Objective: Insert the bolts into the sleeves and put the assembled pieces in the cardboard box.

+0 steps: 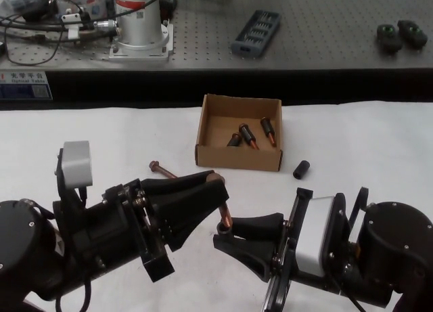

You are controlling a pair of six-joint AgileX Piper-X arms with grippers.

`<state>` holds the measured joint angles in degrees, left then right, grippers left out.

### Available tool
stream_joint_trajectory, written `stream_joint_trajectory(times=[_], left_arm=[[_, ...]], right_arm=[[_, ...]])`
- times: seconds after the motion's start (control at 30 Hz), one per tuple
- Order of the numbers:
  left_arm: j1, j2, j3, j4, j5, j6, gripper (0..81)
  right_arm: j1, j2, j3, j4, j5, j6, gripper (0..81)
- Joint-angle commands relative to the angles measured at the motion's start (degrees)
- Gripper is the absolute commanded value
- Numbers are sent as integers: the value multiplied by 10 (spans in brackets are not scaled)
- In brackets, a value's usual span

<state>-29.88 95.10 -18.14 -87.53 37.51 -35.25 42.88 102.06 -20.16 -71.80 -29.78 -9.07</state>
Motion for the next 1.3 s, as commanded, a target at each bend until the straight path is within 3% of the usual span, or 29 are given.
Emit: stream_joint_trajectory(times=[0.0, 1.27], left_arm=[[-3, 3, -7, -15, 2, -8, 6], [7, 40, -20, -15, 57, 43, 6]], right_arm=[[-3, 0, -5, -10, -8, 5, 75], [-4, 0, -5, -6, -21, 5, 75]])
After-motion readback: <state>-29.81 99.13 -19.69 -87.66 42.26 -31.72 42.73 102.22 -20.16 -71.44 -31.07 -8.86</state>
